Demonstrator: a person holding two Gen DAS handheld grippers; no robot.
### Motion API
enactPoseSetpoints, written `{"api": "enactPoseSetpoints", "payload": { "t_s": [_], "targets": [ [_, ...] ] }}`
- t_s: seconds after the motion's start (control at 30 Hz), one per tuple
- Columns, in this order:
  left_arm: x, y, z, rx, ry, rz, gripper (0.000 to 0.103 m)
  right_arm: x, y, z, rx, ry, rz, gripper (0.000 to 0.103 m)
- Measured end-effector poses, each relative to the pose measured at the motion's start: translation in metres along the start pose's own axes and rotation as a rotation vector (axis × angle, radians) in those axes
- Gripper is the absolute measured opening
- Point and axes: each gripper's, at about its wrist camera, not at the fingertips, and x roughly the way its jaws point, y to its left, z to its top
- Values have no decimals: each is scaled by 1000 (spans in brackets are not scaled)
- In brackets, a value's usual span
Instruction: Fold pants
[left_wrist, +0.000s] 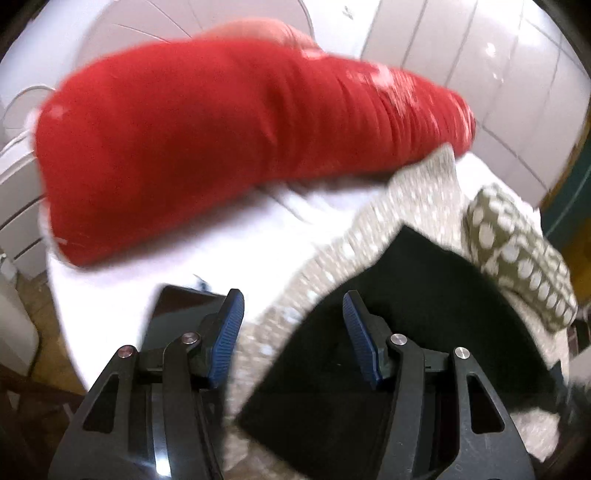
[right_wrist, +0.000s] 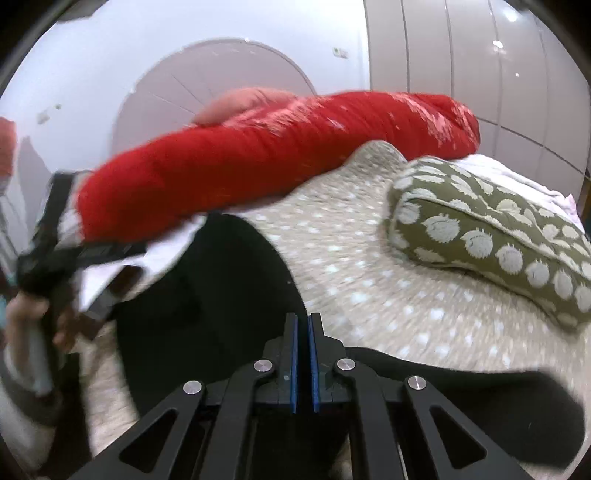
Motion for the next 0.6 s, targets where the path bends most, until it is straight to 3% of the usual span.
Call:
{"api": "enactPoseSetpoints", "payload": {
  "t_s": [0.1, 0.2, 0.33, 0.5, 0.6],
  "targets": [
    [-23, 11, 2, -20, -35, -18, 56, -22, 32, -29, 11, 3, 45, 5],
    [-38, 13, -4, -21, -51, -38, 56, -19, 55, -62, 57, 42, 80, 5],
    [-50, 0, -15, 25, -54, -59, 56, 4, 74, -109, 95, 124, 39, 6],
    [-48, -22, -32, 98, -27, -60, 56, -22, 70, -98, 140, 82, 44, 16],
    [-40, -38, -48, 149, 12, -88, 56, -56, 38, -92, 211, 0, -91, 22]
  ]
}}
